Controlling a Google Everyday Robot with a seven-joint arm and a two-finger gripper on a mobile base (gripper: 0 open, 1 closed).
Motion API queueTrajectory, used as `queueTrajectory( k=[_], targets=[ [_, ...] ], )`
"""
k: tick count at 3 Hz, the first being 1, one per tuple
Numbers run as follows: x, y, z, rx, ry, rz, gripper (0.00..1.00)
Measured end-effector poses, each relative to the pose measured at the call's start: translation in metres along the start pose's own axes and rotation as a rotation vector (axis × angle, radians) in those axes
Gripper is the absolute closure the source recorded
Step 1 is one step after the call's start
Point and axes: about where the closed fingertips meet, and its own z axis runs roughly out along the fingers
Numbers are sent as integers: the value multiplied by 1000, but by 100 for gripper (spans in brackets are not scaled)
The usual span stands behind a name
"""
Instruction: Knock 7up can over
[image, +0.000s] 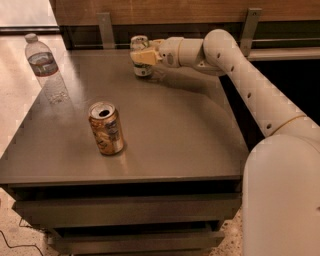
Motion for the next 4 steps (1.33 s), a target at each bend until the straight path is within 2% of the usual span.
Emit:
queueTrajectory(
  k=[2,3,4],
  targets=[
    [-16,1,-32,62,211,-94,100],
    [-18,-2,-38,70,364,-161,100],
    [-13,-5,-38,61,446,-189,100]
  ],
)
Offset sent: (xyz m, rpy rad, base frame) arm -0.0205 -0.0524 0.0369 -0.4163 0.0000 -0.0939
